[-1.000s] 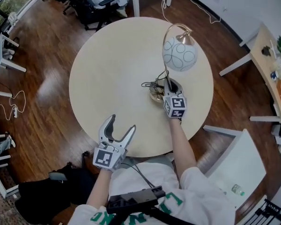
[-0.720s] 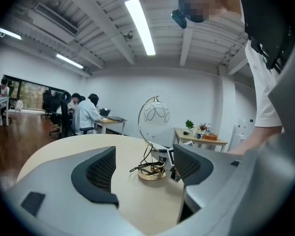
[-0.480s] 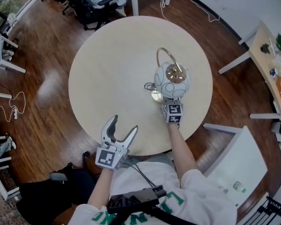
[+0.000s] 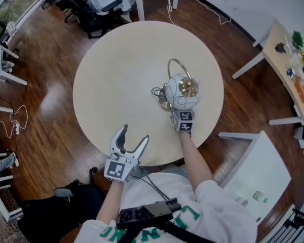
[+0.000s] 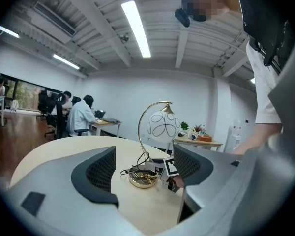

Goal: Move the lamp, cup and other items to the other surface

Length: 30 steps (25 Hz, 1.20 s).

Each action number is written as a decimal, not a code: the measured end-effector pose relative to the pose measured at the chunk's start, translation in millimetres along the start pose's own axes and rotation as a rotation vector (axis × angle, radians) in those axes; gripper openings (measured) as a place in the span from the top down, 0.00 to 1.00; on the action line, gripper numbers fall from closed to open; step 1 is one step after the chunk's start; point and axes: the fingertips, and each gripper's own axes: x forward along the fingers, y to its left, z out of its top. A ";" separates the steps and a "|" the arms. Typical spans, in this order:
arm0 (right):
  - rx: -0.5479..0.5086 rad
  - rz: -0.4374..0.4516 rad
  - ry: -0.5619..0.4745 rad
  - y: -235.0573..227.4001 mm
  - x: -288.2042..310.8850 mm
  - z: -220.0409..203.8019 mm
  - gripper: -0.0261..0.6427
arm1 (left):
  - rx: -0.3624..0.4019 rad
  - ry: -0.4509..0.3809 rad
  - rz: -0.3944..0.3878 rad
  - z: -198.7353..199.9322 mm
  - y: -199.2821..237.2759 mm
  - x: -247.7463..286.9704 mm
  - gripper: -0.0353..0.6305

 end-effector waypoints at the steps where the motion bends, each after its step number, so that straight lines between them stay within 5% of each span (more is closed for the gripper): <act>1: 0.006 -0.002 0.002 -2.8 -5.2 -0.7 0.64 | 0.001 -0.006 -0.005 2.3 -3.1 0.9 0.42; 2: 0.011 0.001 0.004 -4.8 -11.4 -1.3 0.57 | 0.003 -0.013 -0.012 4.9 -6.3 2.1 0.42; 7: -0.009 0.042 -0.016 -2.6 -58.8 13.0 0.57 | 0.010 -0.049 -0.056 19.8 -26.3 9.3 0.42; 13: -0.013 0.006 -0.162 -22.9 -152.3 75.2 0.57 | 0.049 -0.083 -0.171 38.0 -75.4 30.6 0.42; 23: 0.002 -0.196 -0.396 -75.5 -334.2 151.4 0.57 | 0.105 -0.100 -0.444 60.3 -199.1 62.6 0.43; 30: -0.010 -0.395 -0.462 -107.2 -447.0 156.3 0.57 | 0.163 -0.121 -0.664 40.4 -288.8 87.0 0.43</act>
